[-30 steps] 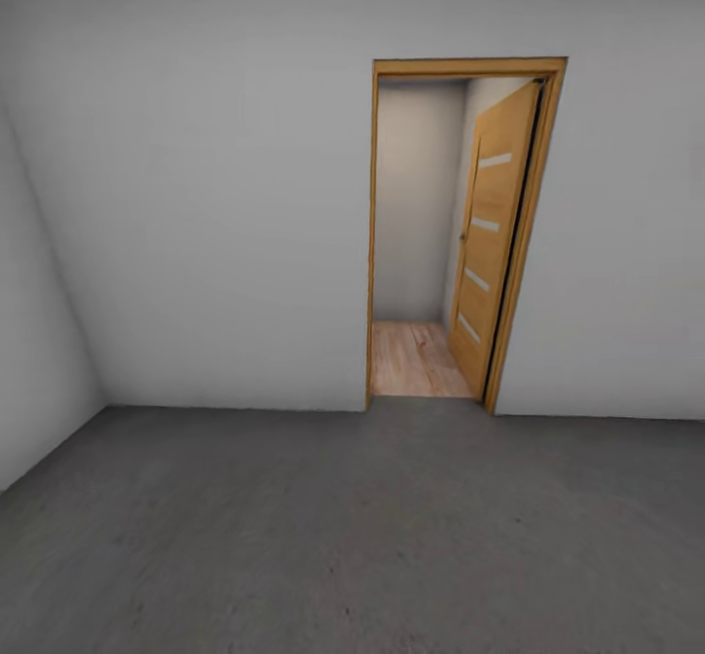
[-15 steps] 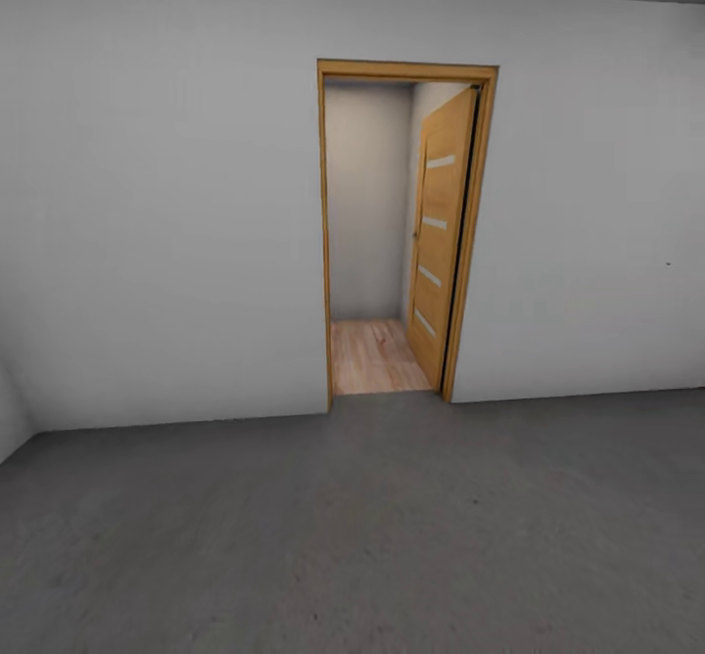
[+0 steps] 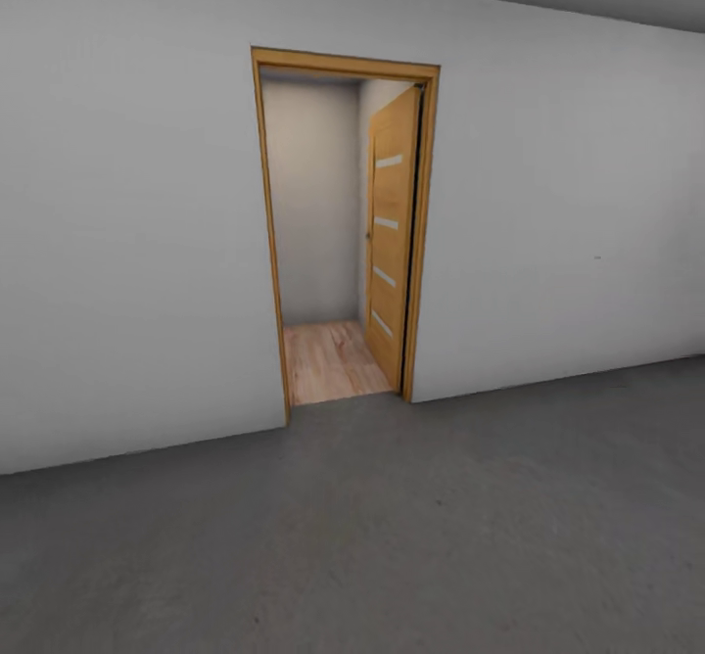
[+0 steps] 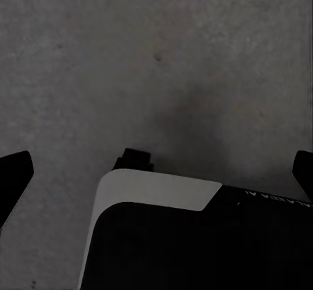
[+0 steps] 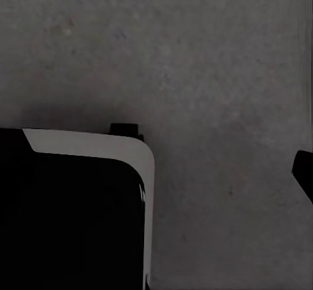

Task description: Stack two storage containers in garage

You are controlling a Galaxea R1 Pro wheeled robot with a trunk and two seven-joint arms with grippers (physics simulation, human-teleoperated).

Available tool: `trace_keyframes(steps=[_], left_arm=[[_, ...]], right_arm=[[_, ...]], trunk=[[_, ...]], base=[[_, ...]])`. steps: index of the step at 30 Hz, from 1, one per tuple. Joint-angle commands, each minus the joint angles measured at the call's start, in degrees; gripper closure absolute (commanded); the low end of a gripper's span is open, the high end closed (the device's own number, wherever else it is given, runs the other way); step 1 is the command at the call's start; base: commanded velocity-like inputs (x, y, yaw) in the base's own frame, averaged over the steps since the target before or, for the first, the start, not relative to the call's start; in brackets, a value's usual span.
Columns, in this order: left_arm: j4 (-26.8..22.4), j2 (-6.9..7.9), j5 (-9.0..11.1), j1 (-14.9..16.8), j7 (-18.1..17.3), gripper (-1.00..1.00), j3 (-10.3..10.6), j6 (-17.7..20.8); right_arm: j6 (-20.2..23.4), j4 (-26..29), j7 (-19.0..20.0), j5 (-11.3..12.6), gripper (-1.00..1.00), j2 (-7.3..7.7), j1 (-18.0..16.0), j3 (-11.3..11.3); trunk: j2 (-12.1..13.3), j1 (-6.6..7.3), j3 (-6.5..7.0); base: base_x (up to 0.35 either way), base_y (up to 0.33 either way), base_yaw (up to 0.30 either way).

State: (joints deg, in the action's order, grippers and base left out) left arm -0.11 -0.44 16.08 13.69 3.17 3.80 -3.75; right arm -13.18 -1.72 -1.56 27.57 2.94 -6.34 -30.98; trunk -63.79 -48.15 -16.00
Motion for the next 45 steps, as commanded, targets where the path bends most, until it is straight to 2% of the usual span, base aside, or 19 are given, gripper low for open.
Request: trace_keyframes(steps=[1,14,45], left_arm=[[0.02,-0.01,0.45,0.02,0.17,-1.0,0.41,-0.15],[0.02,0.09,0.49,0.02,0.19,-1.0,0.41,0.17],[0.02,-0.02,0.65,0.02,0.23,-1.0,0.41,0.33]], right_arm=[[-0.27,-0.18,-0.02,0.38,-1.0,-0.04,-0.08,-0.48],[-0.16,-0.12,-0.08,0.22,-1.0,-0.08,-0.08,-0.55],[0.44,-0.05,-0.59,-0.33,-1.0,-0.12,-0.08,-1.09]], trunk=[[-0.04,-0.03,-0.07],[-0.04,-0.03,-0.07],[-0.04,-0.03,-0.07]], base=[[0.31,0.0,-0.298],[0.316,0.0,-0.245],[0.323,0.0,-0.007]])
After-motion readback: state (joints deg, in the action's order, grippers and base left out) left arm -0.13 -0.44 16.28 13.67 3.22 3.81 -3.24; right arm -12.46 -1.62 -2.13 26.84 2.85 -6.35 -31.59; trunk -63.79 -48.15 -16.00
